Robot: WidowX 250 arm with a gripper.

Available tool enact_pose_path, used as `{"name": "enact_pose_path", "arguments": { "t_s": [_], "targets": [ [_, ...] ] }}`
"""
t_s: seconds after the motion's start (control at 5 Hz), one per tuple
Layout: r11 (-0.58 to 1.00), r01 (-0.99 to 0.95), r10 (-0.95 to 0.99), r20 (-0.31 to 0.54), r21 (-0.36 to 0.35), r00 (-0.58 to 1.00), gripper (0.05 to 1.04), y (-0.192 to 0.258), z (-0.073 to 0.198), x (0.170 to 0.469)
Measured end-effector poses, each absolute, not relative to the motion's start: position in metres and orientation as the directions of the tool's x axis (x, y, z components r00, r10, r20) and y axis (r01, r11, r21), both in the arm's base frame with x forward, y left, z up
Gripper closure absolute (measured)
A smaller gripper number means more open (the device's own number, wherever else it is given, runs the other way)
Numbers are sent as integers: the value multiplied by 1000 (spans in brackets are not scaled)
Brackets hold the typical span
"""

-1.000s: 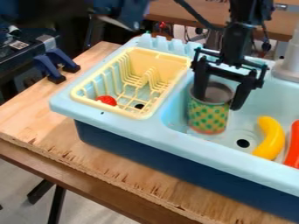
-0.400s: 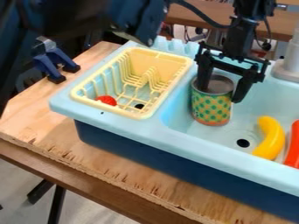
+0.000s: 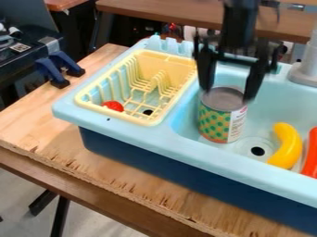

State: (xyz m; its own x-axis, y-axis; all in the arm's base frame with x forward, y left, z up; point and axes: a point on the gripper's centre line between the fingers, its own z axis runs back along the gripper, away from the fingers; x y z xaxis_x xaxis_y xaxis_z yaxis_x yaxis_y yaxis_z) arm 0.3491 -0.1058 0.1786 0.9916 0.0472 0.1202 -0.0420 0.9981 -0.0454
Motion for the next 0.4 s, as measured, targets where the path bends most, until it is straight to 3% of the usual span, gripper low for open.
{"name": "enact_pose_path", "arguments": {
  "t_s": [0.2,0.4],
  "targets": [
    [994,-25,46,194,-111,980,82,-115,178,335],
    [993,-25,48,199,-117,979,82,-114,172,331]
  ]
}}
